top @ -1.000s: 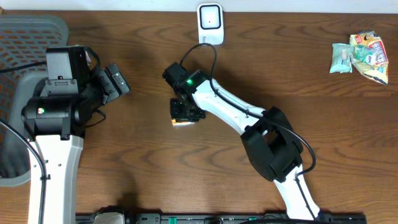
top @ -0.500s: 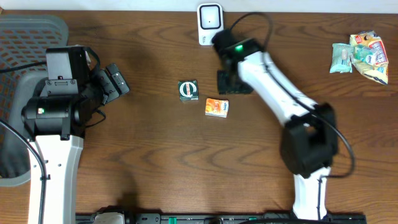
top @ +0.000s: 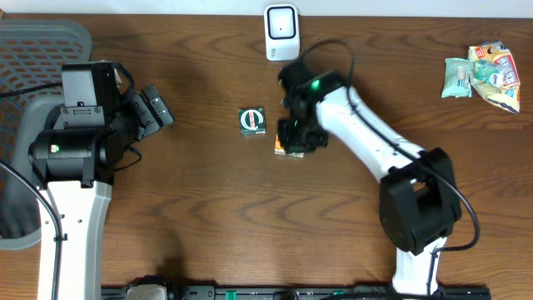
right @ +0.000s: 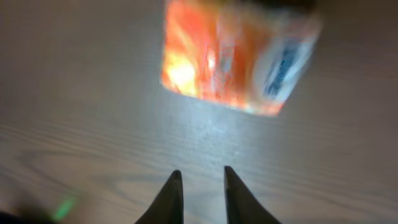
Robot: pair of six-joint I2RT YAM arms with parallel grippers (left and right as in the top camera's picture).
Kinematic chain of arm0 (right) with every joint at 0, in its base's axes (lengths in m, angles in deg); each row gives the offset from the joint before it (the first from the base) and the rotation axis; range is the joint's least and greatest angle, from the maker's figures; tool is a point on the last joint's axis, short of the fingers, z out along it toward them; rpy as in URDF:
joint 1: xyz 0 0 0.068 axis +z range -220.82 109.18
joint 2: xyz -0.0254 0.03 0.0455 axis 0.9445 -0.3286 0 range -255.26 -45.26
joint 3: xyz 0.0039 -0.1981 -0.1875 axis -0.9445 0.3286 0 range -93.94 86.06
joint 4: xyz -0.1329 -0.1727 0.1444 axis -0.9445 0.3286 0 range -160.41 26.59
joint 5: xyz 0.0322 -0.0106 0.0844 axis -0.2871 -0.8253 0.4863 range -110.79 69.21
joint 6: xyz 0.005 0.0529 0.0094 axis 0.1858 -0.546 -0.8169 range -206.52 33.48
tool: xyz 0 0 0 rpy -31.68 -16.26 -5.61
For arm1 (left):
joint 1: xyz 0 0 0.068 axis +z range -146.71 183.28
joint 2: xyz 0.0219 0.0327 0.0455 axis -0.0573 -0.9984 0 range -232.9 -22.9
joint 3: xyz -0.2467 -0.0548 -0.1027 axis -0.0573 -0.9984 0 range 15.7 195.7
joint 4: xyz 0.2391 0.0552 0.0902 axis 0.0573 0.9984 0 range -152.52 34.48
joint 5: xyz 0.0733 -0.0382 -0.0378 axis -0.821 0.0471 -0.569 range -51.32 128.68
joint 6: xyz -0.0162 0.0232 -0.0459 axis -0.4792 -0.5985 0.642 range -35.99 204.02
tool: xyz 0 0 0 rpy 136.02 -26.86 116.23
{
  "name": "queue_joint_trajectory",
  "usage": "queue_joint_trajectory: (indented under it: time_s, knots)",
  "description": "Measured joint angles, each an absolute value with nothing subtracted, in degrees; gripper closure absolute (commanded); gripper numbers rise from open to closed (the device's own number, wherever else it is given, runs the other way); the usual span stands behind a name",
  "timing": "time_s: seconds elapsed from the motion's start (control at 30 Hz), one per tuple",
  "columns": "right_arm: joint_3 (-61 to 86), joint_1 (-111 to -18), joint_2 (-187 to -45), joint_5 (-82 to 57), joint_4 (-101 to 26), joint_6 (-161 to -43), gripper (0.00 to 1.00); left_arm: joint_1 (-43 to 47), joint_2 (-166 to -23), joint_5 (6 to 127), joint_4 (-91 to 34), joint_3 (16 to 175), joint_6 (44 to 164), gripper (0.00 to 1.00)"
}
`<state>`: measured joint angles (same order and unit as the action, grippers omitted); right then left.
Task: Scan the item barcode
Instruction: 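Reach the right gripper to the orange box near the green tin, then grasp the orange box with the right gripper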
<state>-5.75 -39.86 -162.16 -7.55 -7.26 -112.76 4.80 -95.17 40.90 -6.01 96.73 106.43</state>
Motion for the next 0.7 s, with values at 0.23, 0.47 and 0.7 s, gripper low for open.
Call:
queue_joint_trajectory:
  time_s: [0.23,0.47,0.7]
  knots:
    - [4.55,-40.71,-162.46,-7.94,-18.49,-116.50,0.97,4.80,-95.17,40.90,-6.01,96.73,106.43,0.02]
    - [5.86,-45.28,-162.64,-11.81,-28.66,-116.68,0.99,4.80,-95.17,40.90,-5.99,96.73,106.43,0.02]
    - [4.20,-51.44,-162.64,-6.81,-35.41,-114.53,0.98,4.80,-95.17,40.90,-6.01,96.73,106.43,0.02]
